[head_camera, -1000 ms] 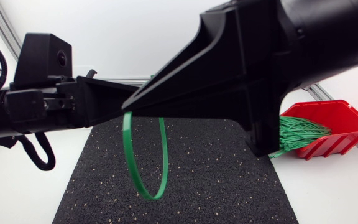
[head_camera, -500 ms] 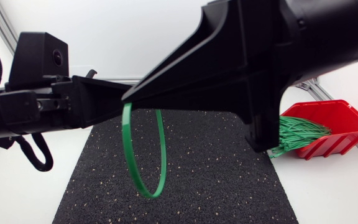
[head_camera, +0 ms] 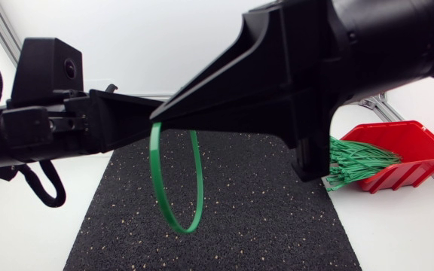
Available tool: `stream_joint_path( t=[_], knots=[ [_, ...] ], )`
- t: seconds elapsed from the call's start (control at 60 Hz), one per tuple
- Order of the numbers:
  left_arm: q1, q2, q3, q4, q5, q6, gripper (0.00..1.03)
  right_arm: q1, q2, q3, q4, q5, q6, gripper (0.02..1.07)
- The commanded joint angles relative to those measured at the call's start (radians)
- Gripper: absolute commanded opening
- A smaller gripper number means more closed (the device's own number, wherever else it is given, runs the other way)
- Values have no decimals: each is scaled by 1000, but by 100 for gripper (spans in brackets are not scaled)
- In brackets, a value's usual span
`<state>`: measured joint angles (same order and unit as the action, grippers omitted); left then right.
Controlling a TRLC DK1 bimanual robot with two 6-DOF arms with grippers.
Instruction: Take a green cable tie from the red box, thread the tail through the head to close it, then place it in the transparent bin on the left.
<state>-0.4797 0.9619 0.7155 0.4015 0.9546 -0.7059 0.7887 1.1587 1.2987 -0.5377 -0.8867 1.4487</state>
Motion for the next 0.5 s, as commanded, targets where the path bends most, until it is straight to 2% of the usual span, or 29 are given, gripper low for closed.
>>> stream_joint_path(
  t=[0.0,0.483],
  knots=[
    [10,-22,41,17,-7,-1,3,-9,-2,-21,18,-5,33,8],
    [3,-25,30,17,-7,2,3,-16,-14,-58,53,-3,30,8]
  ],
)
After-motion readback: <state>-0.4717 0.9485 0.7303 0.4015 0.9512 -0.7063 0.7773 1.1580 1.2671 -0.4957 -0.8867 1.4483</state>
